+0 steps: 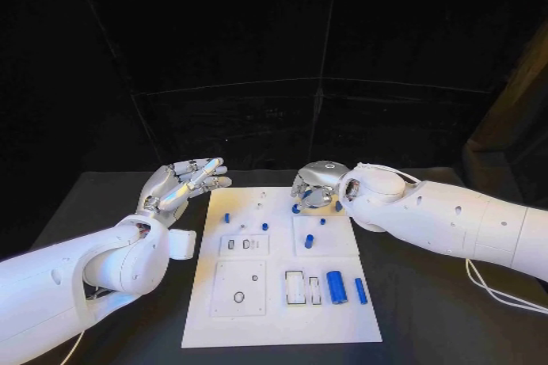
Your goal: Assemble the parts on the task board
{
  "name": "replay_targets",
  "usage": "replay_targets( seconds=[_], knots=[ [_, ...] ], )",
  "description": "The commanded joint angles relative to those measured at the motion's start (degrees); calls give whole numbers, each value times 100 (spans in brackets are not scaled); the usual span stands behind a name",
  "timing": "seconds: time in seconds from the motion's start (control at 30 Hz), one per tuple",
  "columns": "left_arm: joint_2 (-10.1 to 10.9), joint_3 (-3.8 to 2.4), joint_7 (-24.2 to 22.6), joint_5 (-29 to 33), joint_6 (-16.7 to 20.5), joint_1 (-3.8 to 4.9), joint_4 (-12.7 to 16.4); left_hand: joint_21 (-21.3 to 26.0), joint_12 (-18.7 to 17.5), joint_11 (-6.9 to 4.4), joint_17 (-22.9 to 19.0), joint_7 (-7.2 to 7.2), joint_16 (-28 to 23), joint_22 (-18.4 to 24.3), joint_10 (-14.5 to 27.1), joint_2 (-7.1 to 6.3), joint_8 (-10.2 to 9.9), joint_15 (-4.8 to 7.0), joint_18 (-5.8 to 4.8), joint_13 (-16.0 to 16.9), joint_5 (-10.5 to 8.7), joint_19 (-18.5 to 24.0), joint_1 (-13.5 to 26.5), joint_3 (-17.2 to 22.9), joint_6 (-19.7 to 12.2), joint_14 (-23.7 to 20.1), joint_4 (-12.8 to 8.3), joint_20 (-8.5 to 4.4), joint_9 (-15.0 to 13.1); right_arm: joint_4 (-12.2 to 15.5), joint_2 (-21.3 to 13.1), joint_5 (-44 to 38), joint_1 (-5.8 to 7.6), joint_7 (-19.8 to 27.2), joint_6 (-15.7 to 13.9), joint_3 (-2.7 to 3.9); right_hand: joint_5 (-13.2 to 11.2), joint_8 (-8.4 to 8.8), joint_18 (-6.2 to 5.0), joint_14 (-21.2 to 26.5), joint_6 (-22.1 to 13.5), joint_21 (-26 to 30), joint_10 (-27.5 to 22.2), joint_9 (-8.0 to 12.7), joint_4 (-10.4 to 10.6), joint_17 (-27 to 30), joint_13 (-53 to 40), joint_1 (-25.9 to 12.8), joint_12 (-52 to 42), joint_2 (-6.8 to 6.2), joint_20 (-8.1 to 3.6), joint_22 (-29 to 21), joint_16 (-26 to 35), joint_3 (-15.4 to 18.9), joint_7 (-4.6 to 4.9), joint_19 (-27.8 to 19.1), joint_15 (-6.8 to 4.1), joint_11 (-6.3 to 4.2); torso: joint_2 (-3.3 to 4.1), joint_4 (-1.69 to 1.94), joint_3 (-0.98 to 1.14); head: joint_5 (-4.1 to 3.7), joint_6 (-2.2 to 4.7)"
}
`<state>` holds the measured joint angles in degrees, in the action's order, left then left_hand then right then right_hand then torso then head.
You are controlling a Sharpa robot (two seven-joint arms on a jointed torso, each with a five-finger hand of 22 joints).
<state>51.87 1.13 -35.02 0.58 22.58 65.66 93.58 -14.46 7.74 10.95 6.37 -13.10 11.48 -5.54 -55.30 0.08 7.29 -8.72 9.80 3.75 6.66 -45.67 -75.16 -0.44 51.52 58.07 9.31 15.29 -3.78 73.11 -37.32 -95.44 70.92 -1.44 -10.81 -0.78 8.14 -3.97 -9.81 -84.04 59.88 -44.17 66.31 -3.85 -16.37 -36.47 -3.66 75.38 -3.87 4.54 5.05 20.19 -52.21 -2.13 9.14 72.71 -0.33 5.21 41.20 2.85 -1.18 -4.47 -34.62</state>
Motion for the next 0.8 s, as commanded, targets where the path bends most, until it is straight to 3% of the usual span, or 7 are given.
replay_targets(
  seconds=[0.03, 0.13, 0.3, 0.47, 0.8],
  knots=[
    [9, -5, 14, -61, -114, 7, 28, 46, -44, 9, -8, -83, -47, 13, -21, 41, -43, -2, 77, -8, -16, -42, -10, -2, 37, 20, -41, 6, 10, 14, 24, -362, 23, -224, 211, 5, -25, 24, -58, -127, -35, -137, -37, 6, -1, -286, -5, -61, 23, -7, -5, 85, -279, -62, 13, -73, 7, -5, 54, 9, -6, -12, -1],
    [14, -5, 27, -61, -118, 8, 30, 53, -53, 13, -10, -86, -56, 19, -17, 44, -51, -4, 77, -8, -16, -43, -7, -6, 34, 17, -46, 8, 11, -2, 50, -375, 26, -231, 257, 6, -26, 24, -60, -150, -40, -350, -26, 5, 1, -778, -6, -87, 21, -7, 5, 241, -725, -144, 9, -105, 12, -3, 62, 12, -2, -14, -2],
    [13, -5, 52, -61, -128, 8, 27, 58, -58, 15, -11, -89, -62, 22, -15, 46, -56, -6, 76, -8, -16, -44, -5, -9, 33, 16, -48, 9, 11, -59, 118, -383, 28, -220, 375, 5, -25, 24, 27, -195, -35, -933, 41, 5, -1, -1365, -6, -107, 17, 6, 23, 943, -1255, -274, 5, 23, 5, -14, 66, 23, 0, -17, -14],
    [13, -5, 70, -61, -134, 8, 21, 60, -61, 16, -11, -90, -65, 24, -14, 47, -58, -7, 76, -8, -16, -45, -3, -10, 33, 16, -50, 9, 11, -118, 183, -379, 28, -199, 475, 5, -11, 22, 55, -184, -23, -1182, 60, 5, -1, -1574, -2, -124, 23, 13, 30, 1219, -1466, -386, 3, 34, 8, -17, 74, 16, 10, -7, -16],
    [20, -5, 97, -61, -212, 10, -3, 83, -89, 29, -17, -105, -95, 42, 2, 67, -83, -16, 75, -9, -16, -51, 2, -15, 23, 7, -65, 15, 11, -243, 264, -365, 29, -214, 715, 5, -83, 19, 112, -171, 18, -1605, 110, 3, -4, -1832, -1, -126, 23, 49, 56, 1711, -1756, -692, 2, 65, 17, -17, 86, 28, 8, -24, -47]
  ],
)
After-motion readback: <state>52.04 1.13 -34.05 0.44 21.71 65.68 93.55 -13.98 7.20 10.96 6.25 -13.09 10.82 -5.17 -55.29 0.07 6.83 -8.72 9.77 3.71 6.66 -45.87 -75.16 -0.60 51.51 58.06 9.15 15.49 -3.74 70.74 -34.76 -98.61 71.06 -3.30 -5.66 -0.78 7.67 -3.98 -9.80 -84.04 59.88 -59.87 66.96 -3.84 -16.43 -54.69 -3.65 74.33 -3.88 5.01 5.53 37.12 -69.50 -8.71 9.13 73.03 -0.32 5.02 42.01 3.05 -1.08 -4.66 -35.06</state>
